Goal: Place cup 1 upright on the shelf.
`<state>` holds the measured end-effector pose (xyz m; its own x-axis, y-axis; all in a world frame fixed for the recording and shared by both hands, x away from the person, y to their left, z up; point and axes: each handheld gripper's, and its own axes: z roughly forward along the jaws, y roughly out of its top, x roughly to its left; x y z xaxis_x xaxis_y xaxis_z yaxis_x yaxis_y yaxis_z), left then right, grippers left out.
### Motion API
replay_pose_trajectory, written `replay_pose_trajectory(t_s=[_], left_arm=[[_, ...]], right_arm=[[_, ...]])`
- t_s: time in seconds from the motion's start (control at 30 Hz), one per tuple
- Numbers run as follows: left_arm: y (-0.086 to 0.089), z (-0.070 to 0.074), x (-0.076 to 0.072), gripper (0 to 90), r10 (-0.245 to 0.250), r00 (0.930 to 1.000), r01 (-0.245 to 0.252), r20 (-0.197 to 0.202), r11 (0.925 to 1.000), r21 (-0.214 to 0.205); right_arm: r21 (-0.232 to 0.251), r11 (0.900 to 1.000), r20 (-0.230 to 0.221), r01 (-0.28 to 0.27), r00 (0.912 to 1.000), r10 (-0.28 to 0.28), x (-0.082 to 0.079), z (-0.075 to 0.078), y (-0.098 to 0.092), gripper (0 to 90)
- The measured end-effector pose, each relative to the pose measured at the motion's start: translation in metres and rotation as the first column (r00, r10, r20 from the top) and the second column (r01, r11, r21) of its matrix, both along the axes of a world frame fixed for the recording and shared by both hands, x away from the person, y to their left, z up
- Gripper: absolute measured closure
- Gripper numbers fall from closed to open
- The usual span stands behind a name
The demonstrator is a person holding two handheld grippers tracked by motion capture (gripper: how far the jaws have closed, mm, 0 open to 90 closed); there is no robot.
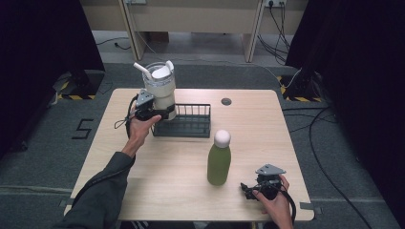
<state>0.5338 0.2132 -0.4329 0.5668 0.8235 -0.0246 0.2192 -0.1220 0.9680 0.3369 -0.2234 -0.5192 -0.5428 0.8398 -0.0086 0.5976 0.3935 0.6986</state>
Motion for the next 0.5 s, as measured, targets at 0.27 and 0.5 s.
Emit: replay_pose_trajectory(t_s=[0.27, 0.5], left_arm=[[-0.001, -0.009, -0.001, 11.2, 0.002, 0.9998, -0.002, -0.018, 0.9999, 0.016], [-0.002, -0.015, 0.0, 11.2, 0.001, 0.9992, 0.0, -0.039, 0.9997, 0.025]], right_arm=[[0.0, 1.0, 0.0, 0.0, 1.0, 0.0, 0.0, 0.0, 0.0, 0.3], [0.001, 1.0, 0.001, 0.0, 1.0, 0.0, 0.0, 0.0, 0.0, 0.3]])
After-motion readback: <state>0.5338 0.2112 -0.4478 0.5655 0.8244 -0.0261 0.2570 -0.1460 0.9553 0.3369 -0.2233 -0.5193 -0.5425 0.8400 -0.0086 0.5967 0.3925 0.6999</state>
